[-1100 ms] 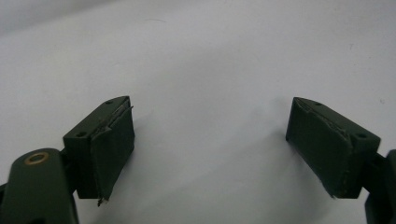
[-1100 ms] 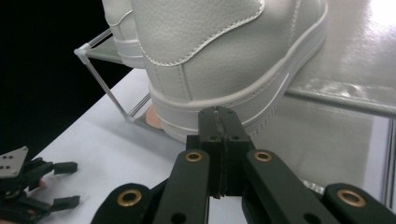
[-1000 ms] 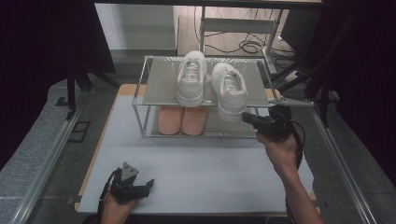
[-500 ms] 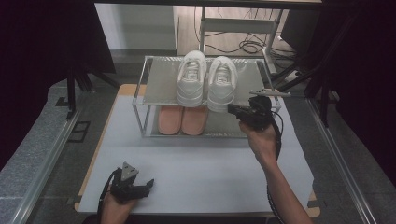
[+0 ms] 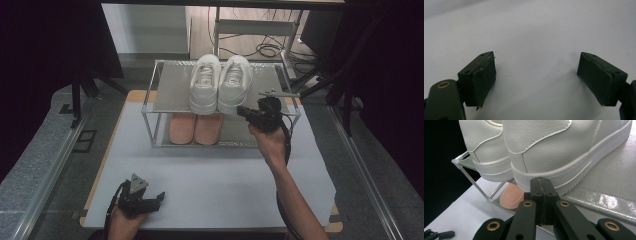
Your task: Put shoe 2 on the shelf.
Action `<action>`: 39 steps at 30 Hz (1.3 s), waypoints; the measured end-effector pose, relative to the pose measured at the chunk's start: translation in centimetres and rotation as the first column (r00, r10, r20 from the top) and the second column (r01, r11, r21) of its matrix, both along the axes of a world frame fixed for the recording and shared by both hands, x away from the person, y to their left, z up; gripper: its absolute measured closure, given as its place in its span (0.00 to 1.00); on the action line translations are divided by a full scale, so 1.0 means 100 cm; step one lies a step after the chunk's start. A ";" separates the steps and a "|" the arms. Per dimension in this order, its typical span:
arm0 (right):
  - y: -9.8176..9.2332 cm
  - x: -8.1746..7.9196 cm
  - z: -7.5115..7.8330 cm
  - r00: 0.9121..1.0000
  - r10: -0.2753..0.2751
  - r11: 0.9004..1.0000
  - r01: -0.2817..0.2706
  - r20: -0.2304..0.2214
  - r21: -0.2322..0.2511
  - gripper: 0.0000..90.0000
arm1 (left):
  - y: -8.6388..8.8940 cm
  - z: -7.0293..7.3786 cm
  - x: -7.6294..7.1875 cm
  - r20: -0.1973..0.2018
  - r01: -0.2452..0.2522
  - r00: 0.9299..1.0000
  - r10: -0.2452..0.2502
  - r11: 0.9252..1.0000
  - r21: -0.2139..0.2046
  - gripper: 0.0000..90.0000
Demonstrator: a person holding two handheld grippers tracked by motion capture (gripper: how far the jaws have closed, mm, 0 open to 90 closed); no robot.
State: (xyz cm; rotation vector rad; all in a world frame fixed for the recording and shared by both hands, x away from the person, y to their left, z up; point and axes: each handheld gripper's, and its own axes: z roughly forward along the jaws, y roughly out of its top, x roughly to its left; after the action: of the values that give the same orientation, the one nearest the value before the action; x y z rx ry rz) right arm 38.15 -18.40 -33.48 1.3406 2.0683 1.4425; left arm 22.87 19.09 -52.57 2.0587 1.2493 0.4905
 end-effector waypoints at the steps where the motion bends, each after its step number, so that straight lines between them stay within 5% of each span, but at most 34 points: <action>1: -0.001 0.000 -0.001 1.000 -0.001 1.000 0.001 -0.001 -0.004 0.99 | 0.000 0.000 0.000 0.000 0.000 1.000 0.000 1.000 0.000 0.17; 6: -0.008 -0.005 -0.005 1.000 0.005 0.999 -0.005 -0.011 -0.039 0.90 | 0.000 0.000 0.000 0.000 0.000 1.000 0.000 1.000 0.000 0.17; 17: -0.024 -0.028 -0.013 0.995 0.095 0.986 -0.090 0.030 -0.140 0.51 | 0.000 0.000 0.000 0.003 0.000 1.000 0.000 1.000 0.001 0.17; 26: -0.039 -0.042 -0.023 0.991 0.129 0.975 -0.118 0.043 -0.186 0.38 | 0.000 0.000 -0.001 0.005 -0.002 1.000 0.002 1.000 0.000 0.17; 30: -0.048 -0.051 -0.030 0.991 0.119 0.964 -0.101 0.056 -0.247 0.31 | 0.000 0.000 -0.001 0.002 0.001 1.000 -0.001 1.000 0.002 0.17; 39: -0.068 -0.062 -0.045 0.992 0.120 0.960 -0.109 0.030 -0.258 0.24 | 0.000 0.000 -0.001 0.003 0.001 1.000 -0.001 1.000 0.002 0.17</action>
State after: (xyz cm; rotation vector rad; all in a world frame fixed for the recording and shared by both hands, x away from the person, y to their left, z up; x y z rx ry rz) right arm 31.96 -25.15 -37.99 1.0934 2.2439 1.1840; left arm 22.80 19.12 -52.58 2.0596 1.2465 0.4943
